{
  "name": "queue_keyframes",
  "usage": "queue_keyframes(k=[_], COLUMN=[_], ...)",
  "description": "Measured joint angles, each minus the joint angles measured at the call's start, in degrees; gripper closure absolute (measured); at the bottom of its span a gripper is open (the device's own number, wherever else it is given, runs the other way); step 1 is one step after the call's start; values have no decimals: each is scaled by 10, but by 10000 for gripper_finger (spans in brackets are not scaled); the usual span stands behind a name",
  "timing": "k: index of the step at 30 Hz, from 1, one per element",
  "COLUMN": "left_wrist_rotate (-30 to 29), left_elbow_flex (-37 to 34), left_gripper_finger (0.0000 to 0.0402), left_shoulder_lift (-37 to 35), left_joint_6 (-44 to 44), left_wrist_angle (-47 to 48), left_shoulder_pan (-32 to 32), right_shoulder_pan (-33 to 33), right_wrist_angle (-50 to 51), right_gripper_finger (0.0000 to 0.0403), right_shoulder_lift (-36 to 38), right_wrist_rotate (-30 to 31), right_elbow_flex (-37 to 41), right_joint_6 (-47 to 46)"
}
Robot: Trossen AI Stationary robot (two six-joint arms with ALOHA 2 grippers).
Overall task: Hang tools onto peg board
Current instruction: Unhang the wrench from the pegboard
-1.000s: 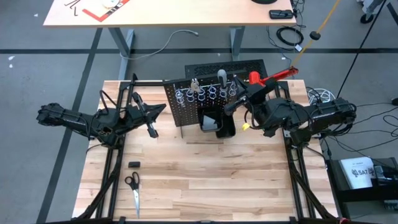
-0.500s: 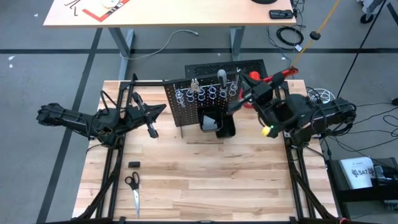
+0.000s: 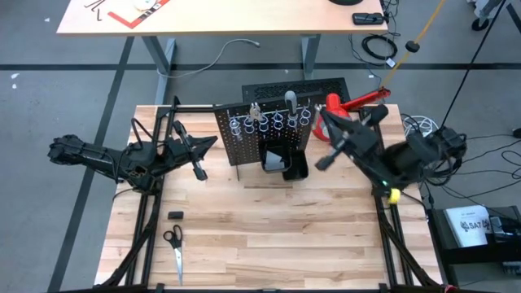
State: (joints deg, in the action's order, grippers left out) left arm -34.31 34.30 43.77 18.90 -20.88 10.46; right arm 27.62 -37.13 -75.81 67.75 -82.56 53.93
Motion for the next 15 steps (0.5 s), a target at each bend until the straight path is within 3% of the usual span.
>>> queue_keyframes(k=[9,15], left_wrist_rotate=[0,0], left_elbow_flex=[0,0], left_gripper_finger=[384,384], left_shoulder_lift=[0,0], left_joint_6=[0,-2], left_wrist_angle=[0,0], left_shoulder_pan=[0,0], right_shoulder_pan=[96,147], right_wrist_angle=[113,316], right_gripper_finger=[403,403], right_shoulder_lift=[1,1], right_wrist_rotate=[16,59], right_elbow_flex=[0,0], right_joint_6=[20,-99])
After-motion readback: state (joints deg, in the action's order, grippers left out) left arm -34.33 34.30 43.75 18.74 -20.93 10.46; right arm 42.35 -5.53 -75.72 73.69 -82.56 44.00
